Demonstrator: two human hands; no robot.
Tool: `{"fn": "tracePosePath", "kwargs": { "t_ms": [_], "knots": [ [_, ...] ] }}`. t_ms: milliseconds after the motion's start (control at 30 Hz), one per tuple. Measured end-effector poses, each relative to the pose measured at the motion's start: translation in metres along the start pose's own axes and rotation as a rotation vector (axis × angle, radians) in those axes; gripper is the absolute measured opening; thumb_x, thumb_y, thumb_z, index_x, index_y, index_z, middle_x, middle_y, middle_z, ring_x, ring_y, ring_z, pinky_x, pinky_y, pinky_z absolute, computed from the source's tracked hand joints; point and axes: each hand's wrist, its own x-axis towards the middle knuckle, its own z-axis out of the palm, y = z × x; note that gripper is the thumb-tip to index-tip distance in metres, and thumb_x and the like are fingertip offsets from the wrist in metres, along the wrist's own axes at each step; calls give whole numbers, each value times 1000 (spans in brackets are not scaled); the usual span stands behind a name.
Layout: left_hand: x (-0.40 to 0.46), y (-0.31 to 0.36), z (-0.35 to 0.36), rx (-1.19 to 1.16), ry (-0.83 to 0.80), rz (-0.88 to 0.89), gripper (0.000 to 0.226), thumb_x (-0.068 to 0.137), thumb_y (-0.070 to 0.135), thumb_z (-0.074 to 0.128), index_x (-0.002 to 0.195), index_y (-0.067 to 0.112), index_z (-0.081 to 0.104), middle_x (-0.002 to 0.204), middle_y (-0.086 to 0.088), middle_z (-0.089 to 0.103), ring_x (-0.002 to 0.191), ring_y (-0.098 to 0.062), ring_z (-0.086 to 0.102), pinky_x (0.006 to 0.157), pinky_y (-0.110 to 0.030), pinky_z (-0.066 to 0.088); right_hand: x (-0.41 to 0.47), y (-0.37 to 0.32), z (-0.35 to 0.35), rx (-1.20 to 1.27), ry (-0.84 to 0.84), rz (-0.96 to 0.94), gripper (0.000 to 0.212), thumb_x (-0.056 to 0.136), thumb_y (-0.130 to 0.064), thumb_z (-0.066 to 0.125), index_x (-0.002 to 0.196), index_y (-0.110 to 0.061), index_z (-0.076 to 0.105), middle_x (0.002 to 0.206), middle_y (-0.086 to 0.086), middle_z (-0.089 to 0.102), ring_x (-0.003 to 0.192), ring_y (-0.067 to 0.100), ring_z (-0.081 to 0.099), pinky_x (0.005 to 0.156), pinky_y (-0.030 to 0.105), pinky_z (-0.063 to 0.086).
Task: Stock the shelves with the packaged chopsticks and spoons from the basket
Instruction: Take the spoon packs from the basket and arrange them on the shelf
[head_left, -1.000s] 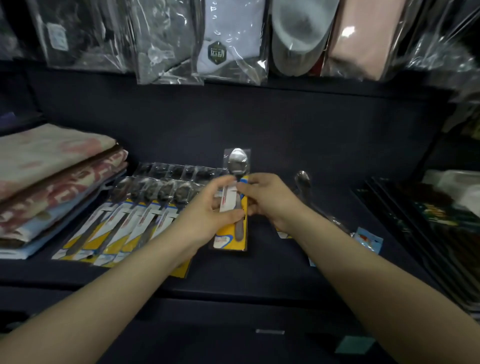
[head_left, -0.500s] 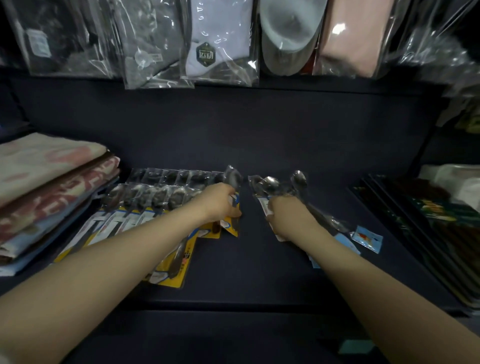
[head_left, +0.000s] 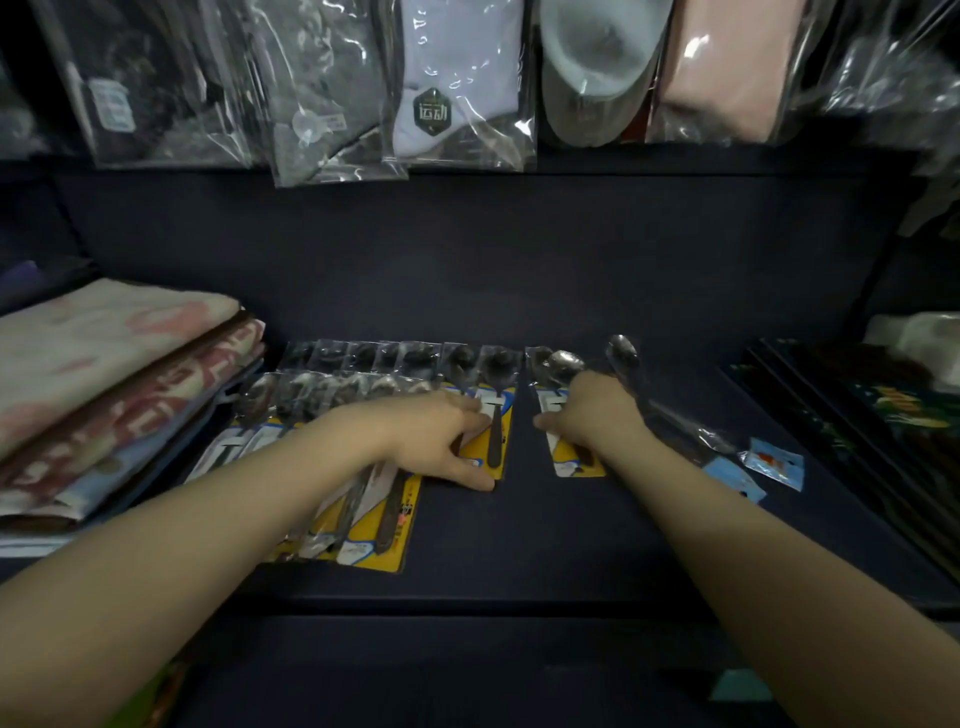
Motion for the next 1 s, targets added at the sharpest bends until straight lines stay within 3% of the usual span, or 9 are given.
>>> {"fn": "tracePosePath", "kwargs": {
  "t_ms": [133, 300, 400, 500, 600, 700, 767, 867, 1000],
  "knots": [
    [-1, 3, 4, -1, 42, -23, 75, 80, 61, 49, 140, 20, 32, 146, -2, 33, 130, -23, 35, 104, -38, 37, 0, -5, -6, 49, -67, 22, 34, 76, -32, 71, 81, -9, 47, 101, 11, 57, 100, 30, 59, 72, 30, 42],
    [4, 1, 8, 81, 107, -73, 81, 75, 73, 42, 141, 28, 29, 141, 0, 37, 126, -22, 38, 99, -39, 41, -7, -11, -9, 338, -199, -24, 15, 86, -16, 61, 77, -10, 51, 82, 9, 57, 78, 25, 60, 65, 29, 45],
    [6, 2, 8, 153, 134, -102, 84, 71, 78, 37, 134, 22, 39, 133, -3, 43, 119, -23, 42, 94, -38, 43, -13, -15, -25, 503, -224, -18, 31, 91, -10, 48, 60, -13, 45, 52, 4, 49, 46, 15, 46, 47, 24, 35],
    [1, 2, 11, 144, 154, -87, 84, 74, 76, 32, 137, 20, 35, 142, -4, 37, 125, -25, 39, 99, -36, 37, -28, -13, -38, 630, -141, -61, 38, 91, -7, 47, 54, -9, 42, 32, -3, 44, 30, 6, 41, 46, 25, 35],
    [-25, -6, 11, -9, 238, -25, 98, 66, 81, 19, 143, 21, 23, 153, 1, 21, 137, -18, 27, 110, -28, 25, -60, -15, -31, 835, -212, -85, 21, 90, -6, 54, 69, -6, 55, 57, 4, 61, 45, 9, 56, 48, 21, 44],
    [-65, -24, 11, -94, 170, -1, 112, 55, 91, 13, 145, 25, 20, 155, 9, 12, 140, -8, 15, 110, -18, 14, -81, -19, -7, 798, -400, -75, 19, 91, -7, 56, 72, -10, 55, 56, 0, 59, 32, 0, 51, 34, 11, 36],
    [-87, -34, 18, -94, 97, -12, 124, 42, 98, 12, 145, 28, 18, 154, 11, 11, 140, -7, 15, 112, -20, 14, -84, -24, 5, 793, -443, -41, 4, 90, -9, 58, 88, -5, 58, 67, 5, 60, 34, 1, 51, 32, 12, 33],
    [-100, -39, 34, -93, 74, 1, 126, 39, 100, 14, 144, 30, 18, 154, 9, 12, 139, -8, 18, 114, -24, 20, -83, -33, 18, 819, -390, -21, 26, 88, -11, 62, 109, 2, 56, 77, 9, 60, 36, 3, 52, 32, 13, 33],
    [-102, -35, 42, -41, 116, -15, 121, 40, 97, 10, 144, 36, 13, 154, 12, 8, 138, -10, 20, 111, -27, 27, -87, -45, 29, 720, -310, -52, 37, 85, -13, 66, 111, 9, 52, 94, 23, 67, 62, 23, 61, 46, 27, 47]
  ]
}}
